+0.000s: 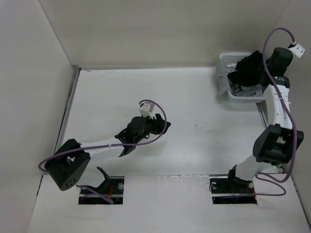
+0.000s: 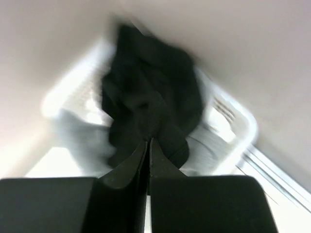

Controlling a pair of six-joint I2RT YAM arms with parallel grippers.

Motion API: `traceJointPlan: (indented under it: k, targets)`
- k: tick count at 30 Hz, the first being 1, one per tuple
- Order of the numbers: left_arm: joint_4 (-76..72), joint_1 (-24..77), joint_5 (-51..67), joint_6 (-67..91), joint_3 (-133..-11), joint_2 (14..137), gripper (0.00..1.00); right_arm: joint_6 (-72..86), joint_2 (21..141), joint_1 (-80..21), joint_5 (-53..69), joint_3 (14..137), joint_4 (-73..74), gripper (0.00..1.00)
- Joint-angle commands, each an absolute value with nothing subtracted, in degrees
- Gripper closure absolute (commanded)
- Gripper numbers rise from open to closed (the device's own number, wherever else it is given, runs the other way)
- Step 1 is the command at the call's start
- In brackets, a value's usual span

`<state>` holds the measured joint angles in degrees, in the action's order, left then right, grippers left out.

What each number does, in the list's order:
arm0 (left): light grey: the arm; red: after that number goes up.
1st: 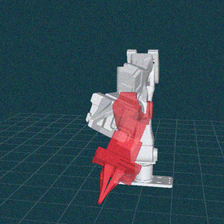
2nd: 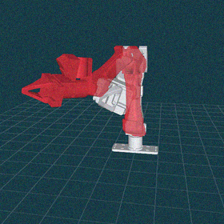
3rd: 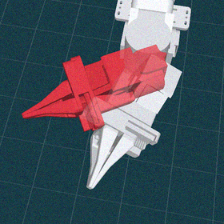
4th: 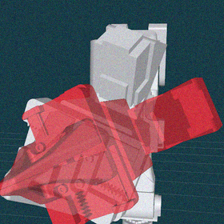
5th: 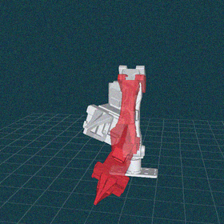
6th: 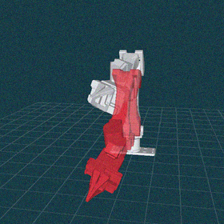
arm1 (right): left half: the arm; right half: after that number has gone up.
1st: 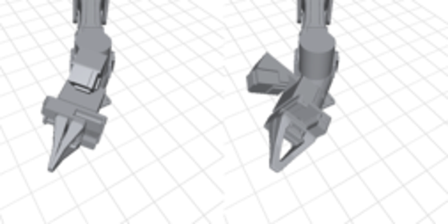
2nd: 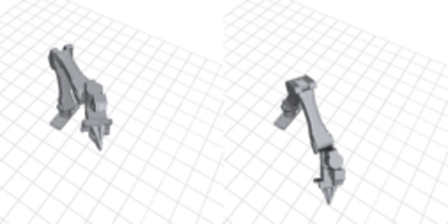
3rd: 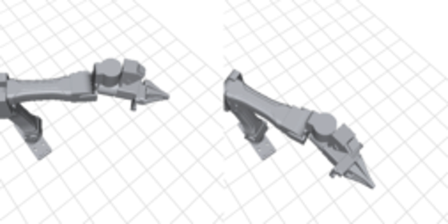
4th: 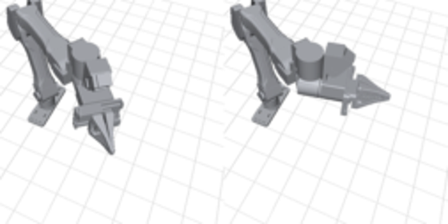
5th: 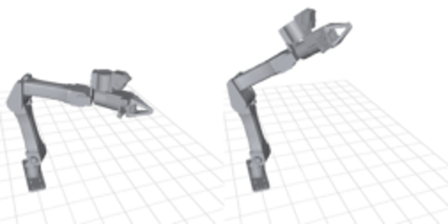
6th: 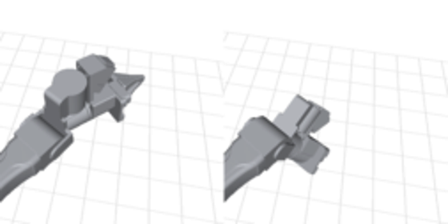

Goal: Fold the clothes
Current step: Grab the tank top from the pile, then move the tank top to the center of the board

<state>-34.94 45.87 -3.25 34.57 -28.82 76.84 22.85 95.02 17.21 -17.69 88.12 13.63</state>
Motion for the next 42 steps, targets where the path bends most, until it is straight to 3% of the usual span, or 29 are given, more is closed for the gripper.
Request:
traceJointPlan:
  k: [1,8,16,22,28,31,34,37,38,40,42]
  targets:
    - [-38.94,45.66,-2.11,35.24,-28.04,76.64,0.45,22.24,86.24,13.68,-18.63,94.03,7.65,0.97]
    - [-38.06,43.03,-3.16,36.03,-27.51,74.1,0.46,21.63,73.23,-1.07,-17.49,98.6,4.93,0.99]
    - [-32.71,36.7,-3.6,40.51,-26.72,65.14,0.46,10.13,67.24,-31.12,-20.99,110.3,1.85,0.98]
    - [-23.57,28.1,-2.99,44.03,-24.79,53.81,0.46,3.6,64.87,-47.31,-28.56,102.25,-0.52,0.97]
    - [-15.48,17.81,-2.72,48.25,-20.49,42.55,0.46,15.08,64.41,-44.18,-27.43,79.66,-6.05,0.96]
    - [-14.42,13.5,-2.46,49.04,-19.42,42.27,0.47,26.6,72.21,-38.82,-18.4,73.66,-8.95,0.97]
    - [-15.29,13.66,-2.11,48.61,-20.39,47.18,0.48,31.46,87.92,-33.64,-11.7,78.28,-12.83,0.97]
    - [-16.17,15.94,-2.11,47.2,-22.14,52.37,0.49,33.48,104.54,-28.1,-9.41,97.13,-6.89,0.97]
    - [-15.82,16.82,-2.11,46.5,-22.84,53.69,0.49,34.1,109.11,-26.69,-9.06,104.86,-2.94,0.93]
    - [-15.21,19.36,-2.28,44.92,-23.9,55.71,0.5,34.8,115.38,-24.49,-8.35,117.46,5.06,0.72]
    - [-14.68,22.35,-3.07,43.43,-24.34,56.77,0.52,34.98,114.88,-23.86,-8.17,118.57,8.17,0.54]
